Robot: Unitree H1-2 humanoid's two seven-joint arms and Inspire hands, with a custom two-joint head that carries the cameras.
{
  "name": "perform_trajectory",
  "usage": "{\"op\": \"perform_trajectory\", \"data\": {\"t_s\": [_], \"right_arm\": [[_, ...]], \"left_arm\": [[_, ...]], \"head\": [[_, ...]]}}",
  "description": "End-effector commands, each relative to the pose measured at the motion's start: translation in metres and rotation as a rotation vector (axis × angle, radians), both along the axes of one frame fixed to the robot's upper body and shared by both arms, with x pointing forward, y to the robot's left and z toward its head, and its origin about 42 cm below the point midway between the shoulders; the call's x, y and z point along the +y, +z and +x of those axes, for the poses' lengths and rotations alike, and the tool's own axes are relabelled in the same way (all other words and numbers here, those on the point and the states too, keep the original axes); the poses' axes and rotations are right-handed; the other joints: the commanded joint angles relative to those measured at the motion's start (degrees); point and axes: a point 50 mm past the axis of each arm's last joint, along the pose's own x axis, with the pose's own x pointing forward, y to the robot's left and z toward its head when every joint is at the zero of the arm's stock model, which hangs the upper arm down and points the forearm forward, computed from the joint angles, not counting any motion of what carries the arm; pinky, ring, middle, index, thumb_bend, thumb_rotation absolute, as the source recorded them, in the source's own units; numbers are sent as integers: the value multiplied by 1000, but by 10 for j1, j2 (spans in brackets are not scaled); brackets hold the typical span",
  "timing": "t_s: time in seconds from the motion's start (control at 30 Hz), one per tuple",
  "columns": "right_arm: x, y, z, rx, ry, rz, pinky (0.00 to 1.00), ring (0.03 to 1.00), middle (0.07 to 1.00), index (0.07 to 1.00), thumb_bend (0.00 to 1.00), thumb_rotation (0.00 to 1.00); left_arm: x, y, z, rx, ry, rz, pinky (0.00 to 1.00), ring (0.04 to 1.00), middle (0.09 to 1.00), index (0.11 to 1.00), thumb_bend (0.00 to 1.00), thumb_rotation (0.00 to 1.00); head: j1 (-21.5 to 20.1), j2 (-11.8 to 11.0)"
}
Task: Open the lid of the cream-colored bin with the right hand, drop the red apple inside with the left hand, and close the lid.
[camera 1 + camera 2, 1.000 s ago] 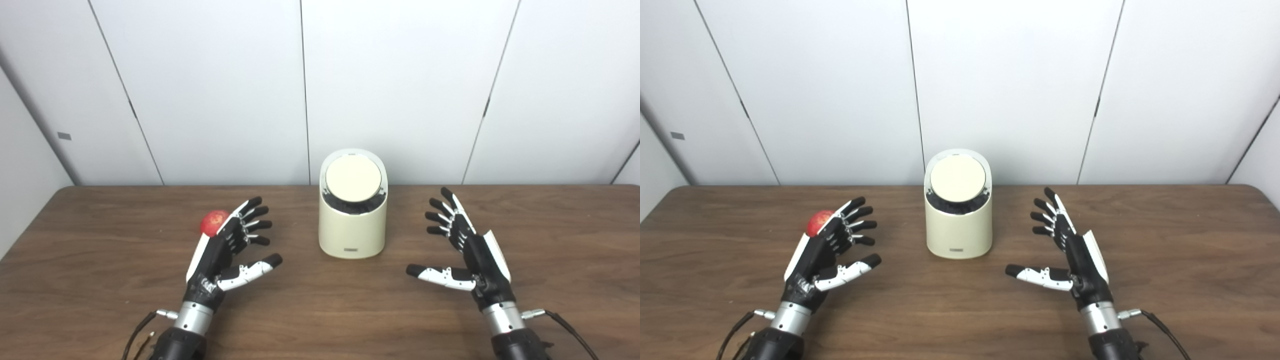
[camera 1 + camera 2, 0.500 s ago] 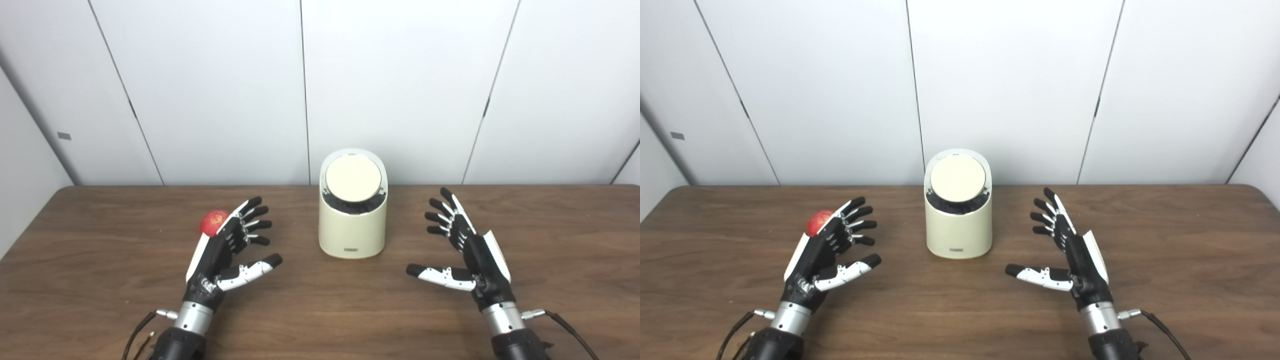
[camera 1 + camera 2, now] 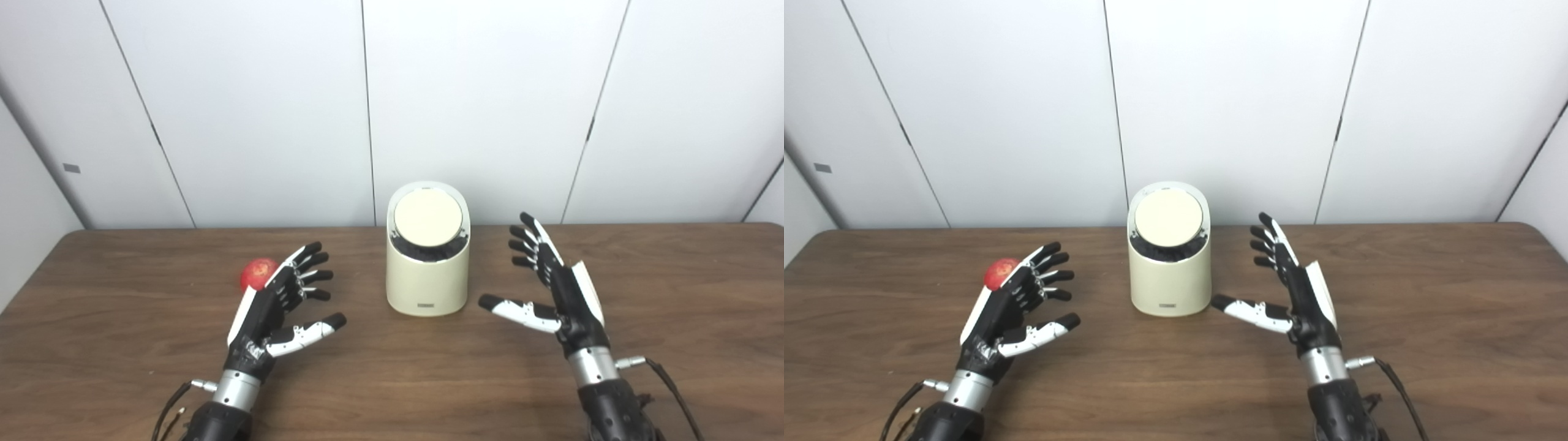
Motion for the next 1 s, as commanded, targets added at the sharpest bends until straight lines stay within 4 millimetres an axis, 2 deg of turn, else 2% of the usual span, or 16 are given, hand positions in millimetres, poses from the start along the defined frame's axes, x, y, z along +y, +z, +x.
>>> {"op": "perform_trajectory", "data": {"t_s": [0.0,0.1,0.2,0.43,0.67,0.97], "right_arm": [[13,49,13,-103,-15,-28,820,872,907,961,800,435],[24,71,22,-108,-33,-43,835,886,905,964,831,427],[33,87,29,-118,-41,-41,803,885,907,963,858,424],[48,116,41,-120,-77,-72,731,877,916,954,884,442],[59,132,60,-118,-137,-188,675,855,914,954,916,389],[65,134,72,-94,-135,-300,721,895,943,979,947,287]], "left_arm": [[1,18,9,-93,-10,-1,643,774,860,903,721,122],[0,17,10,-92,-11,0,644,777,859,904,718,123],[0,16,10,-94,-16,1,642,778,860,906,707,110],[-2,14,9,-91,-16,-3,636,773,860,904,707,103],[-3,15,8,-91,-11,1,637,769,858,905,705,103],[-4,14,9,-83,-10,-4,636,767,856,898,707,85]], "head": [[0,1],[-1,-1],[1,-1],[2,0],[3,3],[6,5]]}}
